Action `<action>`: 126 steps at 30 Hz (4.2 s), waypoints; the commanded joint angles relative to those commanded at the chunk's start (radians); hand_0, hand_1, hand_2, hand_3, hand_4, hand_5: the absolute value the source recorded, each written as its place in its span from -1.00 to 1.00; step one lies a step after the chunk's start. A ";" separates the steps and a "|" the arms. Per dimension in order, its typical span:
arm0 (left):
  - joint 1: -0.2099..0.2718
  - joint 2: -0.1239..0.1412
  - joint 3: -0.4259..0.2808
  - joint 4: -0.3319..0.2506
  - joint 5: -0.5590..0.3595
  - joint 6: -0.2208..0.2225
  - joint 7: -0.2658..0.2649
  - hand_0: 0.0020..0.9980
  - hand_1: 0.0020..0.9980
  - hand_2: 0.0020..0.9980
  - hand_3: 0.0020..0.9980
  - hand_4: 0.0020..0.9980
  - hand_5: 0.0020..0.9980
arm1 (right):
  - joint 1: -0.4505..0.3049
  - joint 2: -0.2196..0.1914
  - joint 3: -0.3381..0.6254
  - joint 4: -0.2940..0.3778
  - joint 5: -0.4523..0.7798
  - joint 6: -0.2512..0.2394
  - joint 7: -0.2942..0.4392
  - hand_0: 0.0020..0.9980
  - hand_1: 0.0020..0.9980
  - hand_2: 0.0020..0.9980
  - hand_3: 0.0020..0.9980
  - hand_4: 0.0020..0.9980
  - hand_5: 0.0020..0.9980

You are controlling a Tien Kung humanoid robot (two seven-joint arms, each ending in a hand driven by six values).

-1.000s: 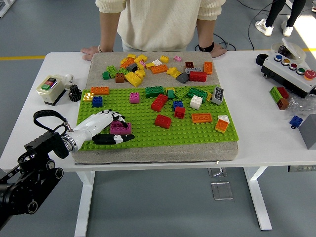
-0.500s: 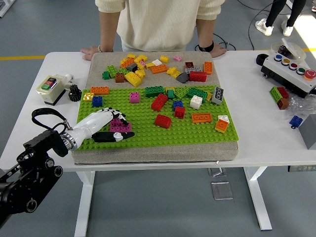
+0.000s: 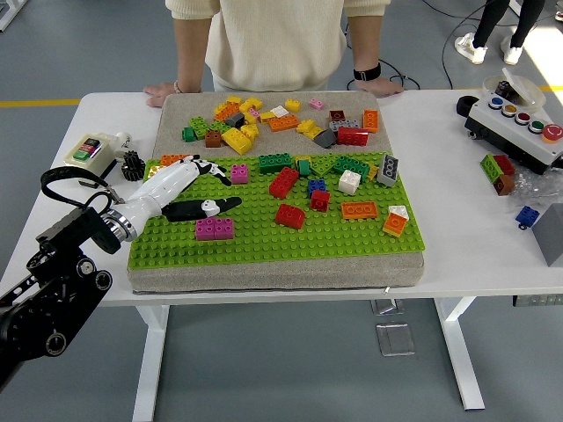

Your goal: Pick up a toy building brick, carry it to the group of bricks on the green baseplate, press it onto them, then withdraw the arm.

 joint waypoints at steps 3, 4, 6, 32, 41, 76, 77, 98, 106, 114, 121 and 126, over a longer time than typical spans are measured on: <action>-0.044 -0.012 0.013 0.055 -0.011 -0.010 -0.007 0.76 0.62 0.57 0.58 1.00 0.16 | 0.002 -0.001 -0.005 0.000 0.001 0.000 -0.002 0.51 0.35 0.45 0.32 0.83 -0.03; -0.056 -0.016 0.017 0.073 -0.011 -0.012 -0.009 0.76 0.62 0.57 0.58 1.00 0.16 | 0.002 0.000 -0.006 0.000 0.001 -0.001 -0.002 0.51 0.35 0.45 0.32 0.83 -0.03; -0.083 -0.027 0.027 0.111 -0.021 -0.017 -0.014 0.63 0.54 0.55 0.64 1.00 -0.09 | 0.003 0.000 -0.008 0.000 0.001 -0.002 -0.002 0.51 0.35 0.45 0.32 0.83 -0.03; -0.120 -0.021 -0.049 0.136 0.016 -0.024 -0.014 0.55 0.50 0.54 0.70 1.00 -0.78 | 0.000 0.003 0.011 0.000 0.005 0.000 0.001 0.50 0.35 0.45 0.32 0.83 -0.03; -0.126 -0.018 -0.058 0.141 0.002 0.043 -0.046 0.45 0.38 0.39 0.53 0.98 -0.87 | 0.002 0.004 0.013 0.000 0.006 -0.001 0.001 0.50 0.35 0.45 0.32 0.83 -0.03; -0.132 -0.026 -0.069 0.152 -0.005 0.024 -0.067 0.57 0.51 0.51 0.62 1.00 -0.81 | 0.003 0.004 -0.001 0.000 0.007 0.002 0.000 0.51 0.35 0.45 0.33 0.84 -0.03; -0.134 -0.028 -0.067 0.156 -0.003 0.023 -0.065 0.57 0.51 0.51 0.62 1.00 -0.81 | 0.003 0.004 0.000 0.000 0.007 0.002 0.000 0.51 0.35 0.45 0.33 0.84 -0.03; -0.246 -0.110 0.003 0.415 -0.014 0.040 -0.076 0.56 0.48 0.44 0.54 1.00 -0.76 | 0.010 0.000 -0.007 0.000 0.013 0.002 -0.001 0.51 0.35 0.45 0.33 0.84 -0.02; -0.280 -0.144 0.028 0.514 -0.027 0.050 -0.079 0.56 0.47 0.43 0.52 1.00 -0.75 | 0.013 0.000 -0.011 0.000 0.016 0.000 0.001 0.51 0.35 0.45 0.33 0.85 -0.02; -0.298 -0.161 0.049 0.575 -0.042 0.061 -0.084 0.56 0.47 0.43 0.51 1.00 -0.75 | 0.015 0.000 -0.016 0.000 0.015 0.000 -0.001 0.51 0.35 0.45 0.33 0.85 -0.02; -0.317 -0.167 0.071 0.618 -0.057 0.072 -0.090 0.54 0.45 0.33 0.34 1.00 -0.76 | 0.016 0.000 -0.023 0.000 0.016 0.000 -0.002 0.51 0.35 0.46 0.33 0.85 -0.02; -0.332 -0.171 0.102 0.658 -0.079 0.086 -0.097 0.54 0.45 0.33 0.34 1.00 -0.76 | 0.017 0.001 -0.028 0.000 0.016 0.000 -0.001 0.51 0.35 0.46 0.33 0.85 -0.02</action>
